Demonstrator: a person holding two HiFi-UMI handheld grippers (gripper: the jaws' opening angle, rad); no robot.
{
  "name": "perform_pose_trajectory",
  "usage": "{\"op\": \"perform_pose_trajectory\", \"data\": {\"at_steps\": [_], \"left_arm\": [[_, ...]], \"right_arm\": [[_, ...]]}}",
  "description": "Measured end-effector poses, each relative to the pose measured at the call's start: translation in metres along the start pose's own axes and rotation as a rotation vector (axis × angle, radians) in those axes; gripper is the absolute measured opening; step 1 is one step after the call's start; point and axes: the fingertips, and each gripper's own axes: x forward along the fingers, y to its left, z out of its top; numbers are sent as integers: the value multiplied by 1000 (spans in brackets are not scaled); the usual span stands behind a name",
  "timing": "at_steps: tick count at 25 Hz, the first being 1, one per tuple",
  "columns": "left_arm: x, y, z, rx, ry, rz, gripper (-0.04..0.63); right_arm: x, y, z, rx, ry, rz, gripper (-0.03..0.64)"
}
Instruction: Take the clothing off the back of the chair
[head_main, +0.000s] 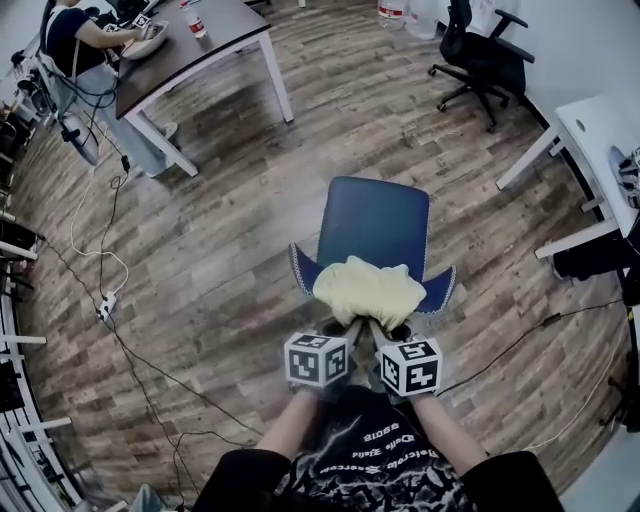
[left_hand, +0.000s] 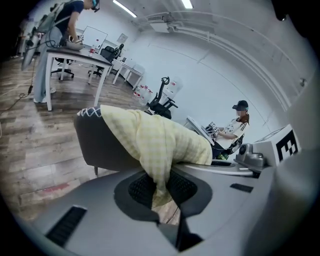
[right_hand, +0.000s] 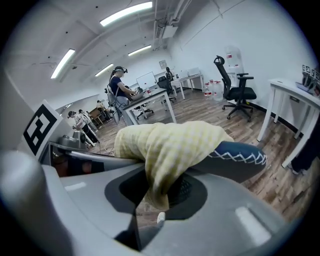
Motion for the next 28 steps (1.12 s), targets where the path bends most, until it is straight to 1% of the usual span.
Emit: {"op": "perform_pose_trajectory", "data": {"at_steps": [3,6,8,12,15,18,20,22,25,28], "left_arm": [[-13,-1,4,8,-32,10,51],[-24,-9,12,12,-90,7,51],[-30,-16,8,9,-114,11,51],[-44,-28,7,23,-161,25,51],[-58,-32,19,58,-199,22,51],[-73,-42,31,65,-243,2,51],[-83,-47,37,79,-281,3,51],[-91,-47,45,89,-316,17,51],[-109,-35,55,80,-362,45,51],[-136,-19,61,65,-427,86,51]], "right_arm": [[-5,12,5,-32,-18,17,75],[-15,20,15,-100,-33,48,74],[-23,23,14,-131,-48,68,74],[-38,31,15,-143,-91,87,74],[-45,42,28,-150,-124,98,74],[-57,51,41,-178,-140,112,75],[-65,58,48,-192,-167,131,75],[-67,65,57,-206,-190,144,75],[-61,87,67,-246,-200,162,77],[-54,117,74,-299,-215,216,78]]}}
